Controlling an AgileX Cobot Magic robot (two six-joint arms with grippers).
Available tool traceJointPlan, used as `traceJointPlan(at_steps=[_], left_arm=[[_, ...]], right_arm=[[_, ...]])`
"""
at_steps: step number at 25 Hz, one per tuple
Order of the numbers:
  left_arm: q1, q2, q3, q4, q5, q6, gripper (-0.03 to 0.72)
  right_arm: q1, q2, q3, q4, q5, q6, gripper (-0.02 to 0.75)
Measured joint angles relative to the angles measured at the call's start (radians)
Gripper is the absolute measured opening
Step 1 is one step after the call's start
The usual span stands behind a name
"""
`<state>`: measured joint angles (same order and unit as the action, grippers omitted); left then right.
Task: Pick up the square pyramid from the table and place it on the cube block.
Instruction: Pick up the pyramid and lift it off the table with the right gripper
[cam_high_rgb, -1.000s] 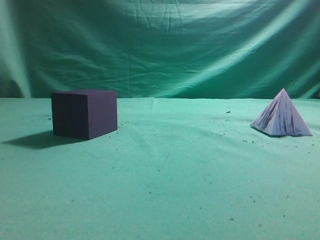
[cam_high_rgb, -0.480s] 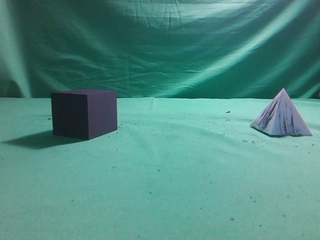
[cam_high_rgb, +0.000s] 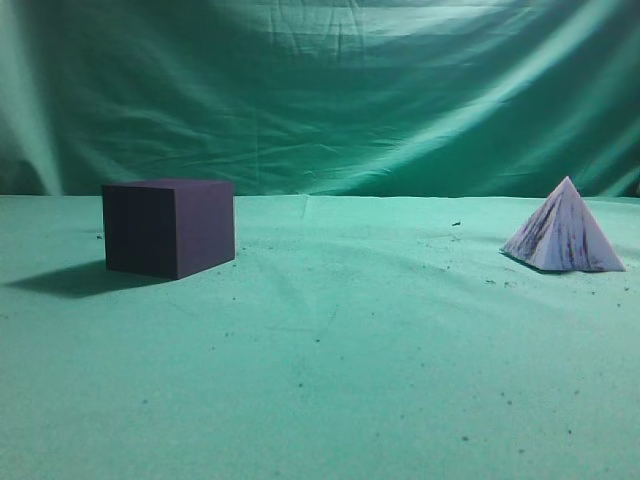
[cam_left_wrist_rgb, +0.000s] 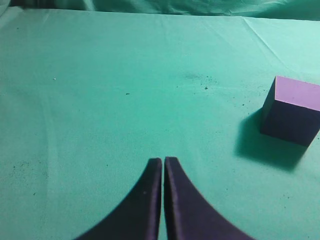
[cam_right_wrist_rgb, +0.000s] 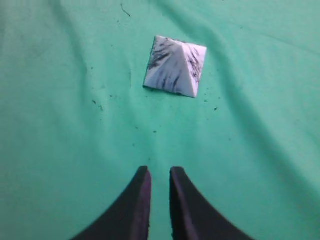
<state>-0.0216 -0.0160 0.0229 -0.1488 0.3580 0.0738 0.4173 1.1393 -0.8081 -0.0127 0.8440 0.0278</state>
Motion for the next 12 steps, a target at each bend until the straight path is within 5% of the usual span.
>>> traceJointPlan(at_steps=[7,9,12], left_arm=[[0.000,0.000,0.000,0.000,0.000,0.000,0.000],[0.000,0.000,0.000,0.000,0.000,0.000,0.000],[0.000,0.000,0.000,0.000,0.000,0.000,0.000]], right_arm=[[0.006,0.231,-0.106,0.018,-0.071,0.090,0.585],[0.006,0.299,-0.137,0.018,-0.074,0.112,0.652],[0.006,0.395,-0.185,0.019,-0.076,0.157,0.645]])
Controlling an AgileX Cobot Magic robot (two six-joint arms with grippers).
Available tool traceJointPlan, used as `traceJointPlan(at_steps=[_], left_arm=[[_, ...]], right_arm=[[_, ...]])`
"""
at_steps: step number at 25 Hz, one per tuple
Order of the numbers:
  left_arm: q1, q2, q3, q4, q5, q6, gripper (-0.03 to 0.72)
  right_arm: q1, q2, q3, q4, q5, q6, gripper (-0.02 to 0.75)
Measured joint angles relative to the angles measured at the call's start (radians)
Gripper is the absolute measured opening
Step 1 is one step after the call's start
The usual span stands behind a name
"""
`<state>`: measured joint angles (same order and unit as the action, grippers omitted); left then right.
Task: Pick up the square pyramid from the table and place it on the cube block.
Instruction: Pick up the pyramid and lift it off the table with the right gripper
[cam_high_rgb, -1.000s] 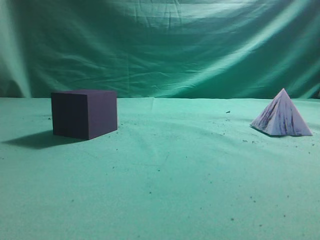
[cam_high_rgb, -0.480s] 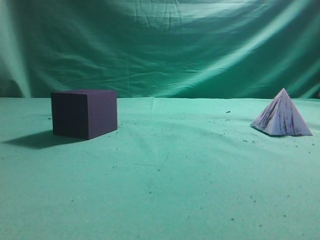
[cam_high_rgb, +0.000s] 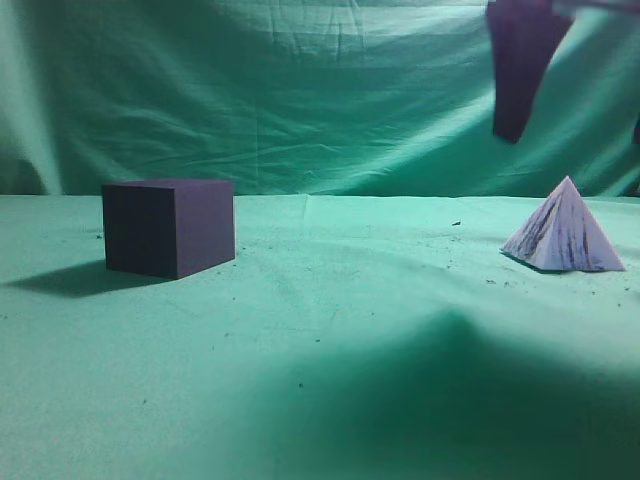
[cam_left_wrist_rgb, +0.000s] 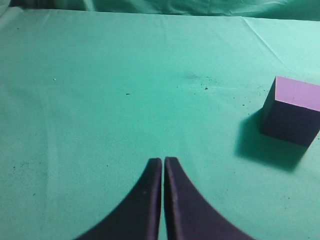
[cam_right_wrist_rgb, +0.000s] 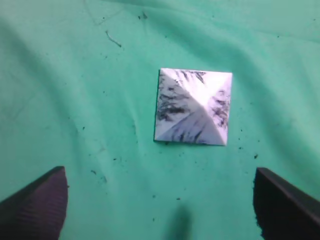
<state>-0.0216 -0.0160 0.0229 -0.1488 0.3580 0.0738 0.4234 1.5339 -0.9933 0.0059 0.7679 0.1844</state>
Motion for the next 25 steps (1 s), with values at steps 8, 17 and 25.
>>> traceJointPlan(at_steps=[8,17,25], left_arm=[[0.000,0.000,0.000,0.000,0.000,0.000,0.000],[0.000,0.000,0.000,0.000,0.000,0.000,0.000],[0.000,0.000,0.000,0.000,0.000,0.000,0.000]], right_arm=[[0.000,0.211,-0.117,-0.050,-0.008,0.070,0.645],[-0.016,0.321,-0.137,-0.065,-0.033,0.087,0.645],[-0.047,0.341,-0.143,-0.069,-0.042,0.089,0.438]])
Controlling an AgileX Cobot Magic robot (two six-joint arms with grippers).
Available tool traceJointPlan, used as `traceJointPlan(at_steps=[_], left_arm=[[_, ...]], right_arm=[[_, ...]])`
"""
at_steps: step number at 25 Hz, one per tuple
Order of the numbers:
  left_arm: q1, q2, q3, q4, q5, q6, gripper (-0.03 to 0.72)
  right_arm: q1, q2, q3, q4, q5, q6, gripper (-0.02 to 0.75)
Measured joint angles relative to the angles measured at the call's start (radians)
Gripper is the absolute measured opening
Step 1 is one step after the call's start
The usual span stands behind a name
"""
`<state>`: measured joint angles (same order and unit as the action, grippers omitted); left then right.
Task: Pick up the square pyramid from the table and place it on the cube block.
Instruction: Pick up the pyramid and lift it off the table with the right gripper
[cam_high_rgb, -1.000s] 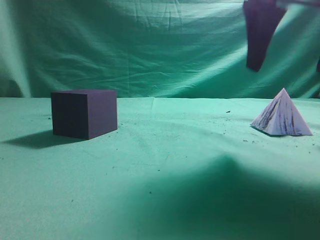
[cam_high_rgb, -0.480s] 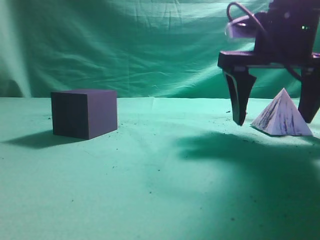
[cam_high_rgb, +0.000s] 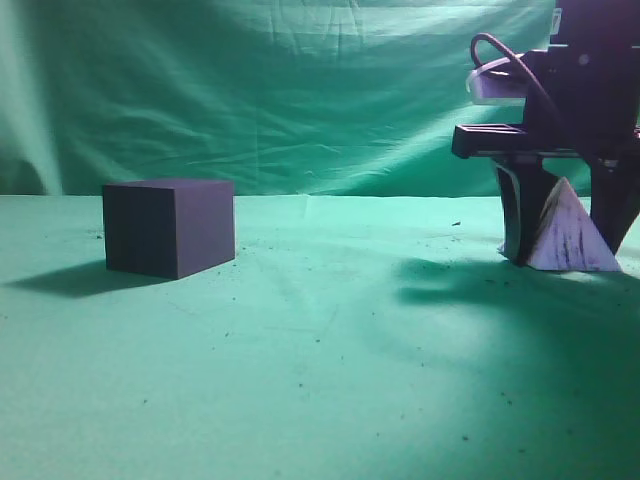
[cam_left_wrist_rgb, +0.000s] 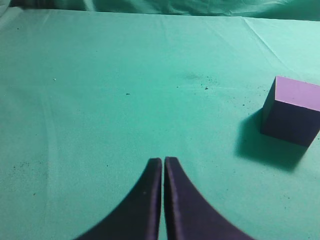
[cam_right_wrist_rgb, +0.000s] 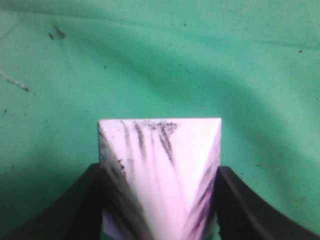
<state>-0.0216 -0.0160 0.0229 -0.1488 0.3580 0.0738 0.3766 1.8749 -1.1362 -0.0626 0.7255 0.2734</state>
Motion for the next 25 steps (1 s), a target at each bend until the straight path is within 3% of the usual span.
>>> traceJointPlan(at_steps=[1,8,15,18,25], left_arm=[[0.000,0.000,0.000,0.000,0.000,0.000,0.000],[0.000,0.000,0.000,0.000,0.000,0.000,0.000],[0.000,0.000,0.000,0.000,0.000,0.000,0.000],[0.000,0.000,0.000,0.000,0.000,0.000,0.000],[0.000,0.000,0.000,0.000,0.000,0.000,0.000]], right_arm=[[-0.001,0.000,-0.002,0.000,0.002,0.000,0.391],[-0.003,0.010,-0.045,-0.001,0.074,-0.002,0.402],[-0.003,-0.009,-0.305,0.051,0.349,-0.180,0.402],[0.049,-0.010,-0.439,0.063,0.474,-0.234,0.402],[0.284,-0.002,-0.657,0.070,0.515,-0.252,0.402]])
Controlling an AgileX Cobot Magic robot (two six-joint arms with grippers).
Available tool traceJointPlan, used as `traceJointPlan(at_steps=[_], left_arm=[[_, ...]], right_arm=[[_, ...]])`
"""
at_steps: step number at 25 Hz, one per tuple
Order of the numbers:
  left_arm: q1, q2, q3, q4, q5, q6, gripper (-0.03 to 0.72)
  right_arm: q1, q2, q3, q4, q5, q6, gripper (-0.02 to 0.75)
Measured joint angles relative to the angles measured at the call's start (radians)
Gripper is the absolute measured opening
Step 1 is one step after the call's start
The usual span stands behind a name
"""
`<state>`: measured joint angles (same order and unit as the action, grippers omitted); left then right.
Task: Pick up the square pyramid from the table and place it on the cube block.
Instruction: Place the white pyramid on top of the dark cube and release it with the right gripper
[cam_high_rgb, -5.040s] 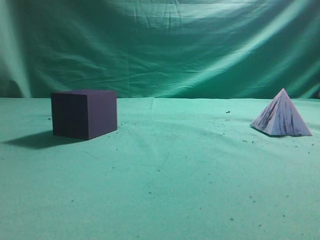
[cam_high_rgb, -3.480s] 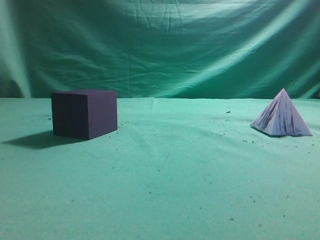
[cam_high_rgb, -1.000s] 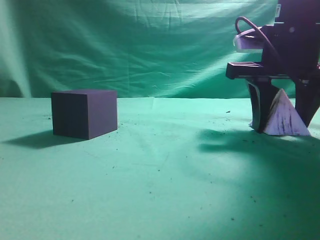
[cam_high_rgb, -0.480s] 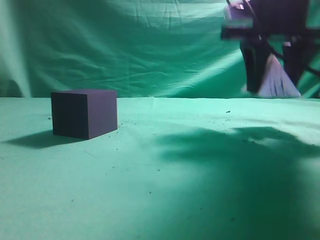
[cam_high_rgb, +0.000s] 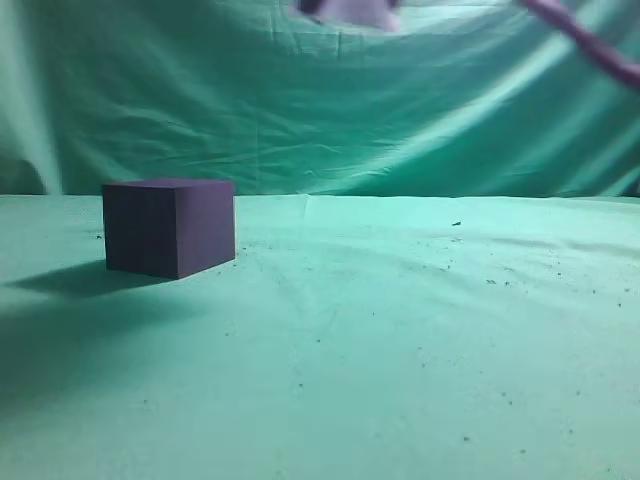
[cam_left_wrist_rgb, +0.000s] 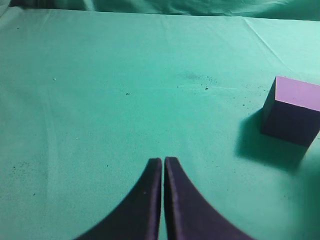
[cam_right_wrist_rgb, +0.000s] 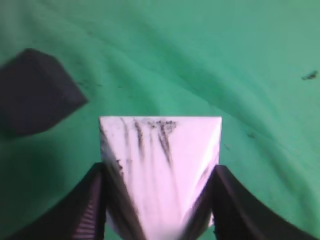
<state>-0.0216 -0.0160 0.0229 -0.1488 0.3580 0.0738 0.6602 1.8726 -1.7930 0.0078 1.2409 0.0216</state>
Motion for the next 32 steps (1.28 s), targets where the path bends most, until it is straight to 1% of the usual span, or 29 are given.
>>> traceJointPlan(at_steps=[4,7,9,13,19,25,29,32], left_arm=[[0.000,0.000,0.000,0.000,0.000,0.000,0.000],[0.000,0.000,0.000,0.000,0.000,0.000,0.000],[0.000,0.000,0.000,0.000,0.000,0.000,0.000],[0.000,0.000,0.000,0.000,0.000,0.000,0.000],[0.000,0.000,0.000,0.000,0.000,0.000,0.000],[0.000,0.000,0.000,0.000,0.000,0.000,0.000],[0.000,0.000,0.000,0.000,0.000,0.000,0.000],[0.000,0.000,0.000,0.000,0.000,0.000,0.000]], right_arm=[[0.127,0.067,-0.101,0.009,0.003,0.019,0.402],[0.183,0.152,-0.177,0.010,0.003,0.023,0.402],[0.201,0.207,-0.218,0.012,0.003,0.023,0.402],[0.205,0.294,-0.249,0.012,0.003,0.027,0.402],[0.205,0.363,-0.249,0.004,-0.001,0.030,0.402],[0.205,0.374,-0.255,-0.014,-0.001,0.030,0.402],[0.205,0.380,-0.289,-0.018,0.003,0.028,0.402],[0.205,0.382,-0.338,-0.021,0.003,0.028,0.561]])
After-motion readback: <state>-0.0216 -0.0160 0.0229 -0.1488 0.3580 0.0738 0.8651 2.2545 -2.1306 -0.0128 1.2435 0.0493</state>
